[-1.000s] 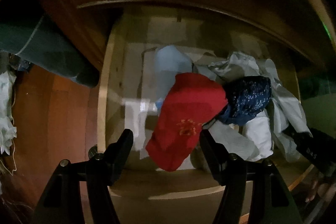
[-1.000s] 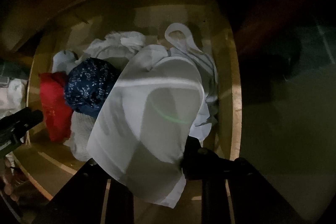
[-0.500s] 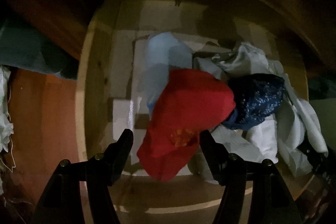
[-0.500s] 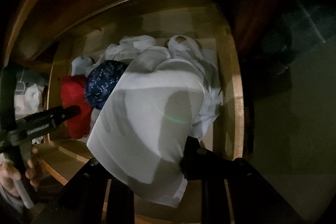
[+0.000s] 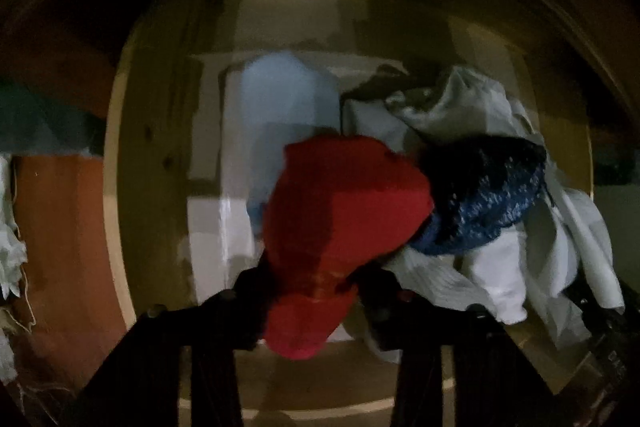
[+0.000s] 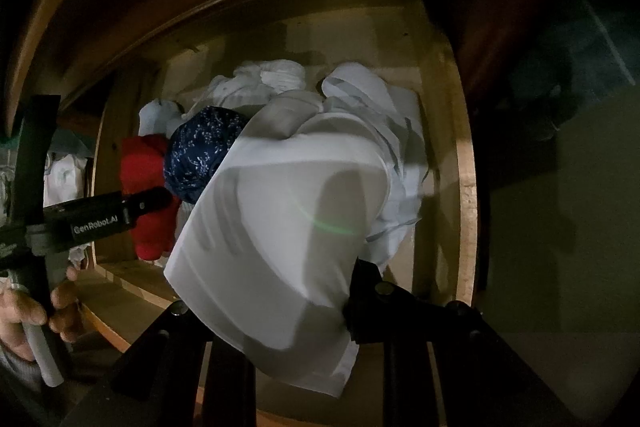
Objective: Take underwear out of drawer
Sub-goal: 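Grasp the red panties with the left tool while the right tool grasps white cloth, then carry the red panties up into the shoe box with the left tool, then open the left tool over the box and bring it back over the drawer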
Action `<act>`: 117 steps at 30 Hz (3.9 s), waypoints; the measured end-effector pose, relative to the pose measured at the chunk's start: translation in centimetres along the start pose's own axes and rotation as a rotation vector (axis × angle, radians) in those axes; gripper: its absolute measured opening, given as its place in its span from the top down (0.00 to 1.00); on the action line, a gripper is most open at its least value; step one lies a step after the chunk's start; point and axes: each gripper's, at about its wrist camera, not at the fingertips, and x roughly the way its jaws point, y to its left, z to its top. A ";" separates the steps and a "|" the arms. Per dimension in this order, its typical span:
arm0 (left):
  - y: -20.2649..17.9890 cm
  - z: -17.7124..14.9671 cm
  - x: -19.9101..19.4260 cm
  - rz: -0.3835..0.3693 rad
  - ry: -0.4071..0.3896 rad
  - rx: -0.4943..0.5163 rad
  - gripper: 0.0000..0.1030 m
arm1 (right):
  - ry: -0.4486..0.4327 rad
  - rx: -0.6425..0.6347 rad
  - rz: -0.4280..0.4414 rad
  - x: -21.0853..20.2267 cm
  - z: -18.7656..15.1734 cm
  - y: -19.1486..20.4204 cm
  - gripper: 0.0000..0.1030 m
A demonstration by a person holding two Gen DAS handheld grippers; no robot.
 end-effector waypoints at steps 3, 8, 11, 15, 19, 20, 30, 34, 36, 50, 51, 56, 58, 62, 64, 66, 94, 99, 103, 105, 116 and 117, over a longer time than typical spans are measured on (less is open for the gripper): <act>-0.4 -0.3 -0.3 0.009 -0.022 0.020 0.74 | 0.001 -0.002 -0.002 0.1 0.0 0.0 0.82; -0.6 -1.0 -1.4 -0.020 -0.049 0.001 0.78 | -0.004 0.003 0.001 0.0 -0.1 -0.1 0.82; 0.0 -1.0 -3.1 -0.033 -0.068 0.005 0.78 | -0.007 0.006 0.000 0.0 -0.1 -0.2 0.82; 0.1 -1.8 -5.1 -0.055 -0.094 0.026 0.78 | -0.011 0.001 -0.007 0.0 -0.2 -0.1 0.82; -0.7 -3.4 -7.3 -0.041 -0.134 0.067 0.78 | -0.014 0.000 -0.019 0.1 -0.3 0.0 0.82; -0.9 -3.7 -7.8 -0.044 -0.142 0.071 0.78 | -0.015 0.000 -0.023 0.1 -0.3 0.0 0.82; -0.1 -6.9 -13.5 -0.065 -0.220 0.119 0.78 | -0.027 -0.012 -0.045 0.2 -0.6 0.1 0.82; 0.5 -7.7 -16.3 -0.084 -0.262 0.120 0.78 | -0.025 -0.014 -0.051 0.3 -0.5 0.0 0.82; 0.8 -8.1 -18.0 -0.098 -0.280 0.121 0.78 | -0.031 -0.010 -0.049 0.2 -0.4 -0.1 0.82; 1.3 -8.6 -33.3 -0.137 -0.543 0.139 0.78 | -0.027 0.001 -0.041 0.3 -0.5 -0.3 0.82; 1.1 -8.1 -34.8 -0.130 -0.574 0.140 0.78 | -0.029 0.002 -0.038 0.3 -0.5 -0.3 0.82; 0.0 -4.9 -39.2 -0.109 -0.659 0.165 0.78 | -0.027 -0.003 -0.036 0.2 -0.7 -0.4 0.82; -0.4 -3.0 -40.3 -0.098 -0.685 0.145 0.78 | -0.026 -0.003 -0.037 0.2 -0.7 -0.4 0.82; -1.8 0.9 -40.8 -0.061 -0.679 0.152 0.78 | -0.024 0.005 -0.032 0.2 -0.6 -0.5 0.82; -2.4 2.7 -40.4 -0.054 -0.673 0.162 0.78 | -0.025 0.005 -0.028 0.1 -0.7 -0.5 0.82; -3.3 4.4 -39.8 -0.030 -0.664 0.170 0.78 | -0.027 0.008 -0.025 0.0 -0.7 -0.7 0.82; -1.7 8.6 -31.1 0.019 -0.552 0.052 0.67 | -0.031 0.024 -0.012 -0.5 -0.6 -0.9 0.82; -1.5 7.6 -31.6 0.040 -0.579 0.028 0.51 | -0.035 0.033 -0.009 -0.5 -0.5 -0.9 0.82; -1.4 6.7 -32.5 0.032 -0.611 0.035 0.50 | -0.040 0.032 -0.009 -0.4 -0.6 -0.7 0.82; -1.6 5.8 -33.0 0.036 -0.635 0.049 0.50 | -0.044 0.030 -0.010 -0.4 -0.7 -0.7 0.82; -1.2 -3.0 -30.8 0.012 -0.674 0.089 0.50 | -0.091 0.033 0.013 -1.7 -1.3 -1.2 0.82; -1.1 -4.1 -29.9 0.028 -0.674 0.089 0.50 | -0.095 0.032 0.013 -1.9 -1.3 -1.2 0.82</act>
